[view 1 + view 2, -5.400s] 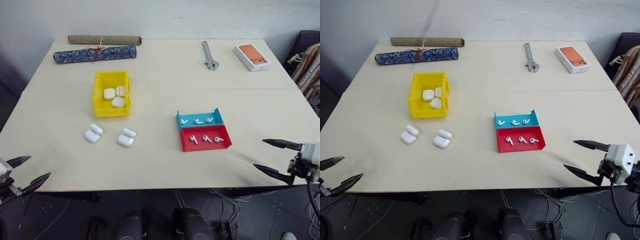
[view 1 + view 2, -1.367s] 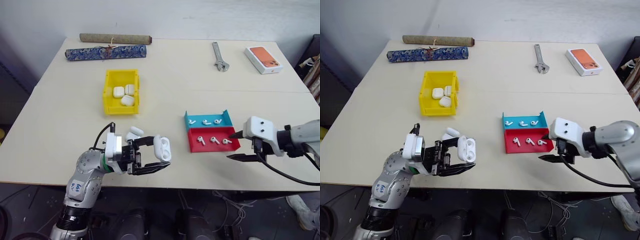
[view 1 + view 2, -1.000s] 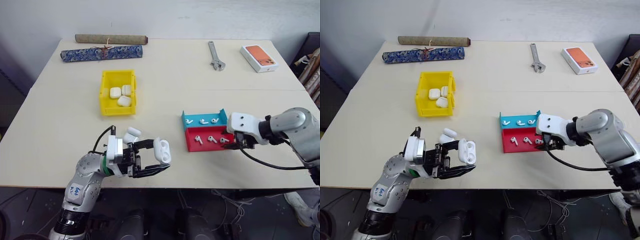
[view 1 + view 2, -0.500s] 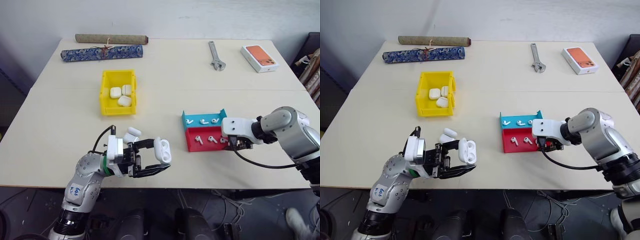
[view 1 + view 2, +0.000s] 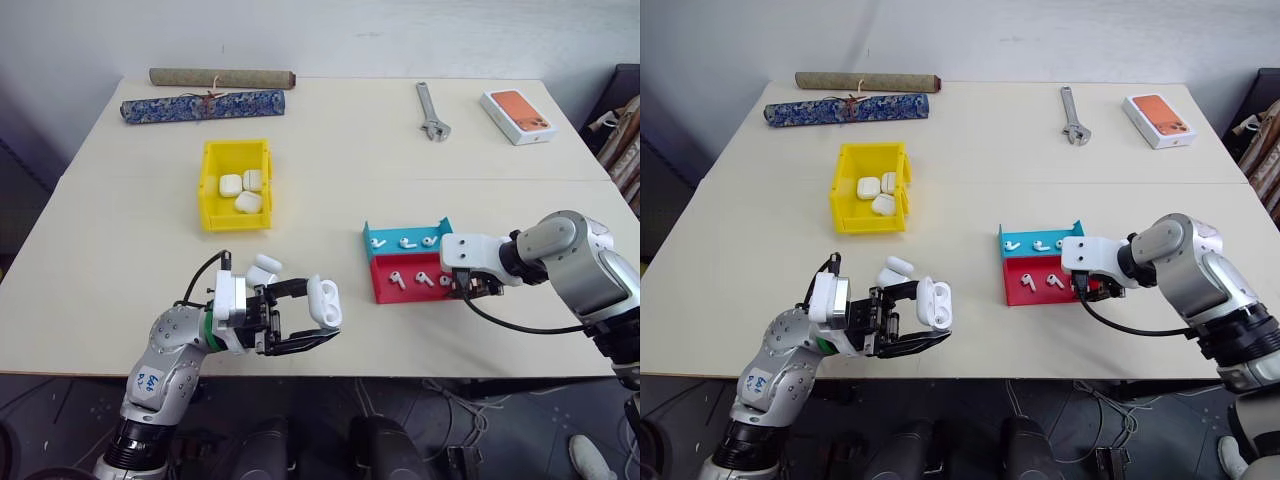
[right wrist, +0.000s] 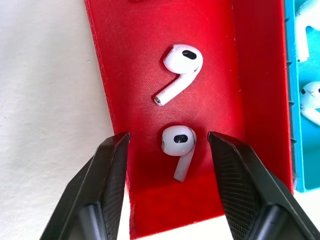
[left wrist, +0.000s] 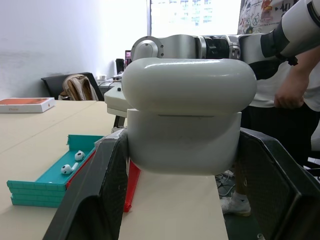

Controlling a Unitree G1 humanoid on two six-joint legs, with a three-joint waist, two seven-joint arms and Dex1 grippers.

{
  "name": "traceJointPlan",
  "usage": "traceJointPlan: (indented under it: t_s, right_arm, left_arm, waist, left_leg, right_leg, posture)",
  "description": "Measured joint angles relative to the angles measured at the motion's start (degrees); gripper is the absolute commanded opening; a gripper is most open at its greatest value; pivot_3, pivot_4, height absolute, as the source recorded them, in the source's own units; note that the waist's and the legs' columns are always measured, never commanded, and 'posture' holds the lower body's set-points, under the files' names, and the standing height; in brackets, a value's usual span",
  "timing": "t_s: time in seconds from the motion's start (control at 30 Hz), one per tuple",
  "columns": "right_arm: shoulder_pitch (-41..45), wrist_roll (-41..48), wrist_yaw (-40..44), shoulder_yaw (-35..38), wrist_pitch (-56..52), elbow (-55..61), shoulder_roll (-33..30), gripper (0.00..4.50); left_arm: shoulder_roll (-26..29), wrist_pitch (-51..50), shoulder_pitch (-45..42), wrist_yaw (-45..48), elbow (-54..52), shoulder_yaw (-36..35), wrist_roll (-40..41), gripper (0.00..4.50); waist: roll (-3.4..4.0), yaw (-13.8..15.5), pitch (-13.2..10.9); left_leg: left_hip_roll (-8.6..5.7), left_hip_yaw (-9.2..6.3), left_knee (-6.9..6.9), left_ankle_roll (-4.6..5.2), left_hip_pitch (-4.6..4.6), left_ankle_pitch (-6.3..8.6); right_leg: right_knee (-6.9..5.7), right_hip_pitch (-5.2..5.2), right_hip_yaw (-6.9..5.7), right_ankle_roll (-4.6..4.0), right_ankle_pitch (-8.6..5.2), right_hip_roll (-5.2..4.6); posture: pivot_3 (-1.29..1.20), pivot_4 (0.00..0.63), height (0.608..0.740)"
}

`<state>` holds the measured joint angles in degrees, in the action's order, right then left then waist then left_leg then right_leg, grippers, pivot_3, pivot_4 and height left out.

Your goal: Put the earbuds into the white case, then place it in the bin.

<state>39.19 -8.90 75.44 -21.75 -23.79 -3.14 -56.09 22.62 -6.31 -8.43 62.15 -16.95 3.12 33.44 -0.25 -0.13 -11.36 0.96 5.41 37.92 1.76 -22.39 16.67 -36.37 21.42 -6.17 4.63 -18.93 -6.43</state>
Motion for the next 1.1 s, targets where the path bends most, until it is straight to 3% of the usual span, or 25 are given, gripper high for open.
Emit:
traceJointPlan:
  t_s: [0.03,0.33,0.47,0.8,0.97,1.1]
  right_arm:
    - [0.0,-0.2,0.0,0.0,0.0,-0.1,0.0,1.23]
    - [0.1,-0.5,0.2,0.0,0.1,-0.5,0.0,1.23]
    - [0.1,-0.6,0.4,0.0,0.2,-0.5,0.0,0.45]
    - [-0.2,-0.2,0.4,0.6,0.1,-0.3,0.0,0.45]
    - [-2.9,6.2,1.2,7.1,0.1,1.5,0.0,0.45]
    - [-5.3,24.0,3.2,23.4,-0.1,8.3,3.9,0.45]
  left_arm:
    - [0.0,0.0,0.0,0.0,0.0,0.0,0.0,2.79]
    - [0.1,0.0,0.3,0.0,0.0,0.0,0.0,2.79]
    - [0.2,0.0,0.2,0.1,0.0,0.0,0.0,2.79]
    - [0.4,0.0,0.1,0.3,0.0,0.0,0.1,2.79]
    - [0.2,0.0,-2.7,1.1,0.2,-0.1,0.8,2.79]
    - [-0.6,-1.5,-7.4,1.7,2.2,-0.4,3.3,2.79]
  waist:
    - [0.0,0.0,0.0]
    - [0.0,0.0,0.0]
    - [0.0,0.0,0.0]
    - [0.0,0.0,0.0]
    - [0.01,0.1,0.0]
    - [-0.01,0.1,0.0]
  left_leg:
    - [0.0,0.0,0.0,0.0,0.0,0.0]
    - [0.0,0.0,0.0,0.0,0.0,0.0]
    - [0.0,0.0,0.0,0.0,0.0,0.0]
    - [0.0,-0.01,0.0,-0.01,0.0,0.01]
    - [0.0,-0.02,0.0,0.0,-0.04,0.0]
    - [0.01,-0.08,-0.02,0.0,-0.03,0.0]
  right_leg:
    - [0.0,0.0,0.0,0.0,0.0,0.0]
    - [0.01,0.0,0.0,0.0,0.0,0.0]
    - [0.02,-0.01,0.0,0.0,0.0,0.0]
    - [0.03,-0.01,0.0,0.0,0.0,0.0]
    - [0.06,0.0,-0.02,0.01,0.01,0.0]
    - [0.06,-0.05,-0.1,0.04,0.02,0.0]
  posture:
    - [0.0,0.15,0.74]
    - [0.0,0.15,0.74]
    - [0.0,0.15,0.74]
    - [0.0,0.15,0.74]
    - [0.0,0.15,0.74]
    - [0.0,0.15,0.74]
